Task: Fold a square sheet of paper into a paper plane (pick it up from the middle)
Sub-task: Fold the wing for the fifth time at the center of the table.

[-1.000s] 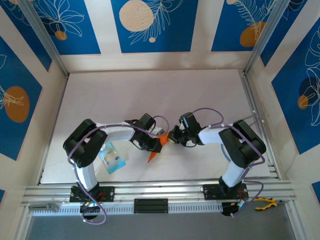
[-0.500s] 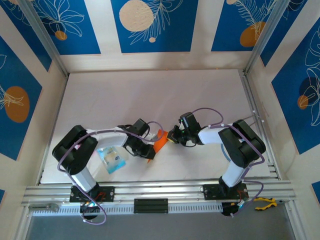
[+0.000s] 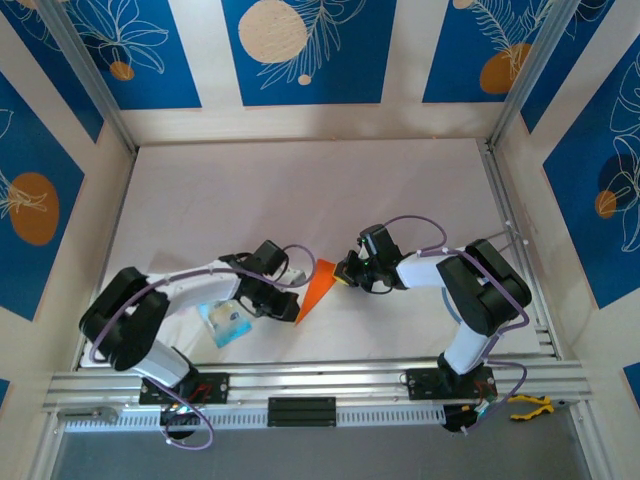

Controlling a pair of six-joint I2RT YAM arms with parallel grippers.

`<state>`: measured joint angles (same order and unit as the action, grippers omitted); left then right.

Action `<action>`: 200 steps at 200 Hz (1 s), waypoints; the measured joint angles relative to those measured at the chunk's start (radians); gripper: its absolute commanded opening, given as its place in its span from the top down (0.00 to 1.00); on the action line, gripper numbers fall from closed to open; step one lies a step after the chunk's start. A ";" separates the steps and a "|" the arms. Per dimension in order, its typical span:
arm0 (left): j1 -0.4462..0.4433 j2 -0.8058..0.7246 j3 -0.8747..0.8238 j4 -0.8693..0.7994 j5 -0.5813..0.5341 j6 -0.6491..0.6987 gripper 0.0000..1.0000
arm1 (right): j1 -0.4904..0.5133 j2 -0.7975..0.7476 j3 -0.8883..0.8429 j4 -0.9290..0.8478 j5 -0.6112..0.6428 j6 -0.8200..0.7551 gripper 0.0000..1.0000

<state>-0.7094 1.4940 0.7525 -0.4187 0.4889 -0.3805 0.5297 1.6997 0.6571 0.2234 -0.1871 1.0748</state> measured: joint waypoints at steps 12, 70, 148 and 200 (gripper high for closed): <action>0.010 -0.031 0.000 0.026 0.000 -0.014 0.97 | 0.000 0.002 0.003 -0.001 0.000 0.000 0.99; 0.042 0.092 0.152 0.154 0.042 -0.058 0.95 | -0.001 0.008 0.015 -0.011 0.001 0.000 0.99; 0.042 0.330 0.222 0.206 0.056 -0.058 0.99 | -0.001 0.008 0.028 -0.034 0.001 -0.005 0.98; 0.047 0.340 0.183 0.259 0.082 -0.059 1.00 | -0.001 -0.002 0.148 -0.184 0.018 -0.062 0.97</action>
<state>-0.6628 1.8339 0.9360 -0.1596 0.5705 -0.4397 0.5289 1.6978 0.8055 0.0395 -0.1692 1.0130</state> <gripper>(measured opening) 0.061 0.045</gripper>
